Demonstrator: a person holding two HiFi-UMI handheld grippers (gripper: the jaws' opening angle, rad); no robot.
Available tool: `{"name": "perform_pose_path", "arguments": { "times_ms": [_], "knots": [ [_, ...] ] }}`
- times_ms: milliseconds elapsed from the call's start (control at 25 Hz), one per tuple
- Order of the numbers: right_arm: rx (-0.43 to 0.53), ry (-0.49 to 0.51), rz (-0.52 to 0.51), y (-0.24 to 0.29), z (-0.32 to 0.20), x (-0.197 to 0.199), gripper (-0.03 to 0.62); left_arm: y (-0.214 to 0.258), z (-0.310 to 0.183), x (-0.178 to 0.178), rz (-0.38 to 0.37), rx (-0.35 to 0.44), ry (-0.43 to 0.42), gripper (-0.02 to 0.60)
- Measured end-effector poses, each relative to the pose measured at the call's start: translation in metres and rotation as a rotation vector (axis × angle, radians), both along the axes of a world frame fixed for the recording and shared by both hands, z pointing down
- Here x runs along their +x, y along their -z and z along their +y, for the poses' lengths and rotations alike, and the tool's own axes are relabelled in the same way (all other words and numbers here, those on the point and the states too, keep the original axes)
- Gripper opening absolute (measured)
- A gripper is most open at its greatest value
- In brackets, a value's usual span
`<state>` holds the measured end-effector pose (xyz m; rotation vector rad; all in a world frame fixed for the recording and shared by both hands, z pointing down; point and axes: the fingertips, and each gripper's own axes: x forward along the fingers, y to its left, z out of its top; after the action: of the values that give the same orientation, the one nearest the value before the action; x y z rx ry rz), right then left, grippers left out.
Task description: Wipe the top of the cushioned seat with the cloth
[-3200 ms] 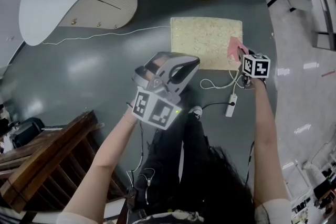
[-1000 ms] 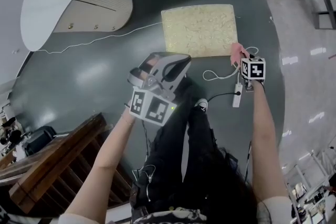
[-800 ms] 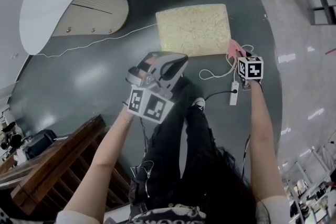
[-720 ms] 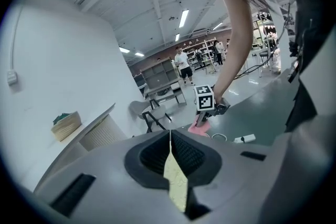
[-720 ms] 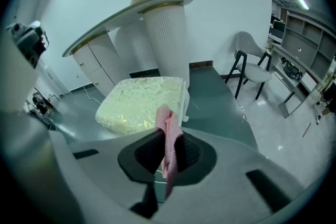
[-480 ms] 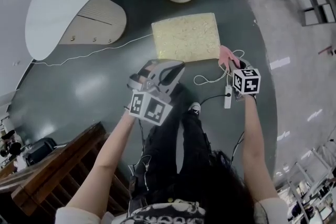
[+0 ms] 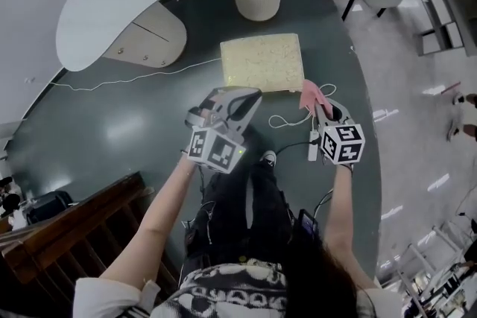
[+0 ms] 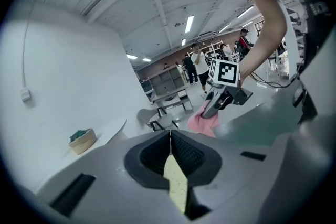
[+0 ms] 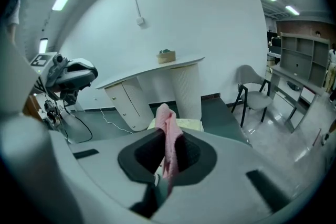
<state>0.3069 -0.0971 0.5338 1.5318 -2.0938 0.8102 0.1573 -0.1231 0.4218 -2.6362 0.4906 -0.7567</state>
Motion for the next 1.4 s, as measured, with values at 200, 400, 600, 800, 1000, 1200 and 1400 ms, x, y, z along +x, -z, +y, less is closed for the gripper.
{"name": "perform_pose_path", "arguments": {
  "times_ms": [200, 400, 600, 800, 1000, 1200, 1400],
  "knots": [
    [0.068, 0.039, 0.011, 0.059, 0.022, -0.016, 0.014, 0.019, 0.027, -0.02, 0.002, 0.007, 0.051, 0.008],
    [0.127, 0.101, 0.032, 0.099, 0.058, -0.03, 0.014, 0.036, 0.067, -0.037, 0.003, 0.02, 0.092, 0.008],
    [0.185, 0.118, 0.013, 0.135, 0.093, -0.049, 0.014, 0.065, 0.102, -0.049, 0.012, 0.048, 0.142, 0.008],
    [0.215, 0.154, 0.003, 0.152, 0.124, -0.069, 0.014, 0.086, 0.133, -0.048, 0.032, 0.079, 0.163, 0.008],
    [0.234, 0.182, -0.004, 0.168, 0.155, -0.088, 0.014, 0.099, 0.164, -0.045, 0.044, 0.077, 0.15, 0.008],
    [0.235, 0.186, -0.02, 0.179, 0.167, -0.099, 0.012, 0.107, 0.177, -0.041, 0.046, 0.067, 0.128, 0.008],
    [0.212, 0.199, -0.022, 0.181, 0.174, -0.117, 0.012, 0.114, 0.182, -0.052, 0.057, 0.065, 0.121, 0.008]
  ]
}}
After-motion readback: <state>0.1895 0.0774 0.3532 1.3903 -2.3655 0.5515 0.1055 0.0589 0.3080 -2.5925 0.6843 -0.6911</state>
